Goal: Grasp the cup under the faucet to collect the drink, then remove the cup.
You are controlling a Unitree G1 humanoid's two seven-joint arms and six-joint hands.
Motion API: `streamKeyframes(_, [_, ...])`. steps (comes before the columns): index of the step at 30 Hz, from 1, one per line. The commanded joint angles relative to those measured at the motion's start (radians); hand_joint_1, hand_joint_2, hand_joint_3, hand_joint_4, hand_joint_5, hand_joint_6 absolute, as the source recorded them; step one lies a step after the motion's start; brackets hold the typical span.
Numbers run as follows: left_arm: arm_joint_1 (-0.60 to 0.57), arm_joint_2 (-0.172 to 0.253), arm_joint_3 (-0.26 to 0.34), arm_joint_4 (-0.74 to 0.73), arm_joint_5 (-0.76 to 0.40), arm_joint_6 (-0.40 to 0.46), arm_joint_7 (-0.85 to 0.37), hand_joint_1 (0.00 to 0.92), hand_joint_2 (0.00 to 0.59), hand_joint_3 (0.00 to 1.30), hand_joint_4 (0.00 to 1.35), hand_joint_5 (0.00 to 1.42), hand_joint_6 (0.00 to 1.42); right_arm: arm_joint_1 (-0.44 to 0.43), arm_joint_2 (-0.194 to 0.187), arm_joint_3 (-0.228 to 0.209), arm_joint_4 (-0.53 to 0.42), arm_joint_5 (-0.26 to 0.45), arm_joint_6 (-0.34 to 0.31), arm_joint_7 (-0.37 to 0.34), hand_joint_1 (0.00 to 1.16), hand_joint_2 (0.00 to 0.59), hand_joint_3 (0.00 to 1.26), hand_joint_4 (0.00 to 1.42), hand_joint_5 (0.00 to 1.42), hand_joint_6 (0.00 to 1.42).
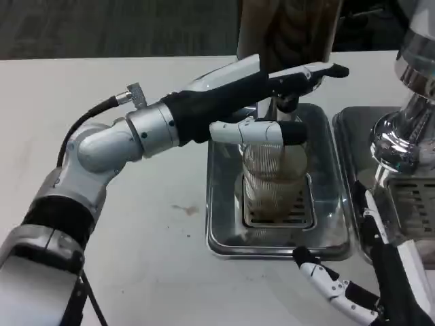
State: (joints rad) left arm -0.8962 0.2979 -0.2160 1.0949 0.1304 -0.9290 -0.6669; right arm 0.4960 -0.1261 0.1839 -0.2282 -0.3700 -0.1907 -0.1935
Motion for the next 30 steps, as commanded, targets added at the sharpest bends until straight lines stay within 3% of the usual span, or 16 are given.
streamKeyframes(1, [0.014,0.026,-0.015,0.027,0.042,0.03,-0.004,0.0,0.047,0.1,0.0,0.03,0.0,-0.05,0.0,-0.002,0.05,0.032,-0.014,0.037,0.66,0.209,0.0,0.0,0.0,0.0])
streamKeyframes(7, [0.014,0.03,-0.015,0.027,0.041,0.03,-0.003,0.0,0.047,0.1,0.0,0.03,0.0,-0.116,-0.002,0.002,0.097,0.047,-0.005,0.074,0.64,0.199,0.0,0.0,0.0,0.0])
streamKeyframes(19, [0.02,0.034,-0.011,0.021,0.035,0.029,-0.007,0.0,0.057,0.11,0.0,0.04,0.0,-0.173,0.018,-0.019,0.155,0.054,-0.002,0.063,0.62,0.187,0.0,0.0,0.0,0.0])
streamKeyframes(30, [0.023,0.039,-0.011,0.017,0.03,0.03,-0.009,0.0,0.059,0.12,0.0,0.04,0.0,-0.232,0.014,-0.044,0.233,0.061,-0.036,0.061,0.57,0.183,0.0,0.0,0.0,0.0])
